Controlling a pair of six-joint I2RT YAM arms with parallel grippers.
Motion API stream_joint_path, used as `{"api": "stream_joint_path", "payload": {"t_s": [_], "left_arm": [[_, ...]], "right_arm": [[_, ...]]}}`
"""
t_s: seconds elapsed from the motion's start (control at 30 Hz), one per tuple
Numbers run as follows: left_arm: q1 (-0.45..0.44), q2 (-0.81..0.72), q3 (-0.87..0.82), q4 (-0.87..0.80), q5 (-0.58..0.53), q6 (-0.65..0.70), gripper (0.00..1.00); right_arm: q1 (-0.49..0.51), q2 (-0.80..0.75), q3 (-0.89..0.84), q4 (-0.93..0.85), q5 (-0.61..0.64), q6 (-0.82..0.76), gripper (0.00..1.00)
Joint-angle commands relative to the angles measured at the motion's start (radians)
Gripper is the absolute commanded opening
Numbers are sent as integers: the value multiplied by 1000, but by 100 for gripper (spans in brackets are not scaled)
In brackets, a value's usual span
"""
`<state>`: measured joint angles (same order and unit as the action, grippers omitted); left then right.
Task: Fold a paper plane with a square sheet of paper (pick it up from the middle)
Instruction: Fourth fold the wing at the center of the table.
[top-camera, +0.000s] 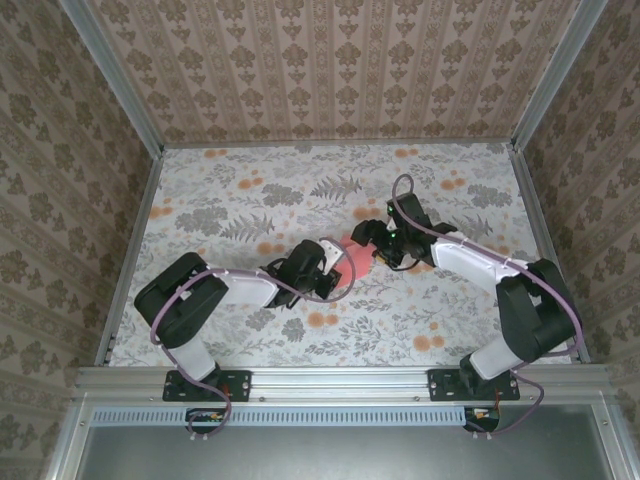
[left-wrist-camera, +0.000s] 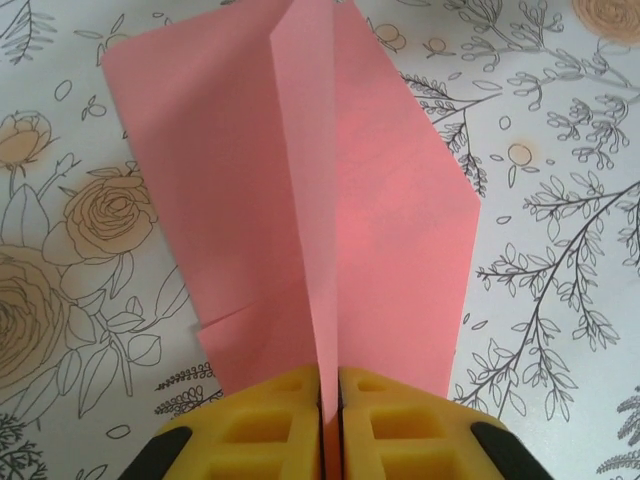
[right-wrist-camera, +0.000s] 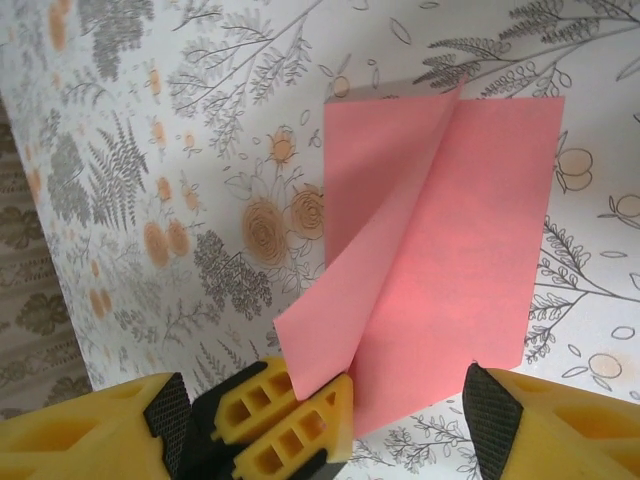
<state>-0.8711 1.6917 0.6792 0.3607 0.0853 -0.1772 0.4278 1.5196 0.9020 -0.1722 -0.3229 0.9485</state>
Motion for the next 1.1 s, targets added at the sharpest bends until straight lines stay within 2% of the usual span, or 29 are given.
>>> {"api": "stream_joint_path", "payload": {"t_s": [0.0,0.13,0.47,1.07], "left_arm": [[9,5,-13,9,67,-119,12],[12,6,-15,12,93,-185,12],[24,19,-11,6,134,-240,11],[55,49,-13,35,191,-314,9]], "right_arm": [[-3,-22,-70,82,-38,-117,73],[-1,7,-95,126,-129,-146,69],[7,148,-36,153,-201,-172,60],[8,259,21,132,-200,-209,53]]}}
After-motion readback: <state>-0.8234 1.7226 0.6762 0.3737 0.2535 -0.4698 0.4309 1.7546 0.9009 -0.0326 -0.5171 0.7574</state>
